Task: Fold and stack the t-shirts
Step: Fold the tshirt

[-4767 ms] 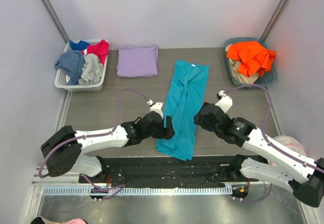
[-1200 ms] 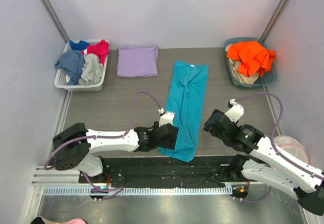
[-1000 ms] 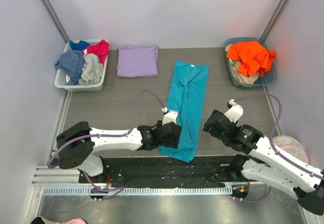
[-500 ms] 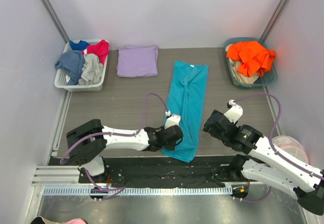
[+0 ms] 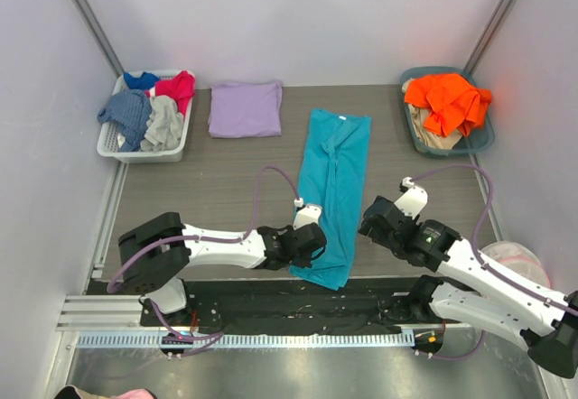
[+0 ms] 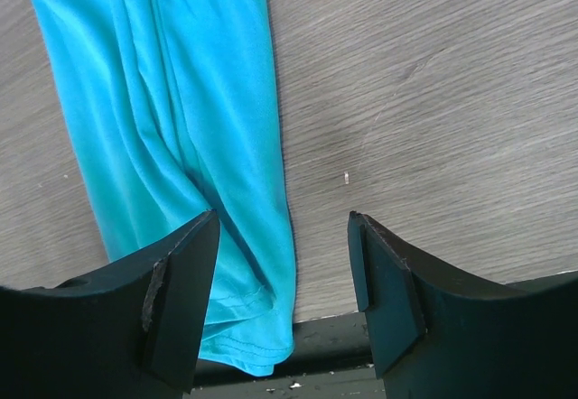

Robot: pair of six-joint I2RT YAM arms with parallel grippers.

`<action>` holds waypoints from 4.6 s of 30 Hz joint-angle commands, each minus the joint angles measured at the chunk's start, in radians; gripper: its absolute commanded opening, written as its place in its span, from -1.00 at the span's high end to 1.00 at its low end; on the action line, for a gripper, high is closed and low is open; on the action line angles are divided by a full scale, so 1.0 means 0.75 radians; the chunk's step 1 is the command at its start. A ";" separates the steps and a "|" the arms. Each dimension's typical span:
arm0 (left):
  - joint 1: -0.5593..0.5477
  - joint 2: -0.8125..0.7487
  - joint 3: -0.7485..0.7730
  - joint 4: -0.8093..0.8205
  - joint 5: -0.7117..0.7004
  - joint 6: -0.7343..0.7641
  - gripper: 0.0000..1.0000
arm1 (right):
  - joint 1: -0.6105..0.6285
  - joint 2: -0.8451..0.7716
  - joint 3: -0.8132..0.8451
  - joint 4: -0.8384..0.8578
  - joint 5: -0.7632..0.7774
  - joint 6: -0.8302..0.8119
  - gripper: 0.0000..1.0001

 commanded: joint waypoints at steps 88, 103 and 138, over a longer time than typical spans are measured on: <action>-0.009 -0.423 -0.185 -0.179 -0.139 -0.122 0.18 | -0.142 0.727 -0.264 0.883 -0.360 -0.169 -0.36; -0.009 -0.313 -0.169 -0.093 -0.098 -0.113 0.54 | -0.140 0.701 -0.289 0.871 -0.350 -0.169 -0.36; -0.009 -0.571 -0.342 -0.283 -0.223 -0.189 0.88 | -0.142 0.742 -0.266 0.869 -0.348 -0.178 -0.36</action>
